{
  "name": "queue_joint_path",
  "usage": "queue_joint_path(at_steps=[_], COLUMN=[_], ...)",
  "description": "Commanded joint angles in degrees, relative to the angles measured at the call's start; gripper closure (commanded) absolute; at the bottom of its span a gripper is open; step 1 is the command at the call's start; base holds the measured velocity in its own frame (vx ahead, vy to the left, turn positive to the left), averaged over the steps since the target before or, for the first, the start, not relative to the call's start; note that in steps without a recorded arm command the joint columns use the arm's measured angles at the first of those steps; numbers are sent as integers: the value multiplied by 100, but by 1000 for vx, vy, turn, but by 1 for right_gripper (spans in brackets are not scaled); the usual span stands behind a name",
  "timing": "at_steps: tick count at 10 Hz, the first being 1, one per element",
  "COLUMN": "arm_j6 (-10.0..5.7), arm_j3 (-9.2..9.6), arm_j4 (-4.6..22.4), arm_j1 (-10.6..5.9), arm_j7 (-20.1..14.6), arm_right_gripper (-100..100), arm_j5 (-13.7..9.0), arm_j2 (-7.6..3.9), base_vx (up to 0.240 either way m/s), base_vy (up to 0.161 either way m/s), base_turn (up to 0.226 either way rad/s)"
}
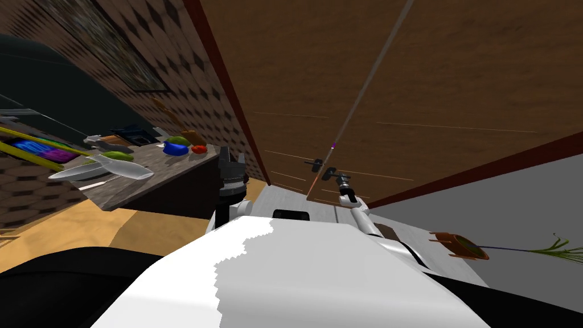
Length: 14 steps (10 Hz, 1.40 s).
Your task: Pull the door open
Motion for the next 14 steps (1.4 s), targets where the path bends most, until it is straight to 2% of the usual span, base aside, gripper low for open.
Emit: queue_joint_path(at_steps=[1,6,7,8,14], arm_j6=[-44,-205,-152,-217,-455], arm_j3=[83,517,442,581,993], arm_j4=[-1,-131,-146,-225,-513], arm_j1=[47,70,97,172,405], arm_j7=[-110,-434,-395,-513,-883], arm_right_gripper=[100,100,100,100,100], arm_j5=[11,83,66,102,207], arm_j2=[-91,-201,-212,-274,-510], base_vx=[-210,-204,-83,-140,-203], base_vy=[-48,-93,-43,-33,-80], base_turn=[136,149,43,82,77])
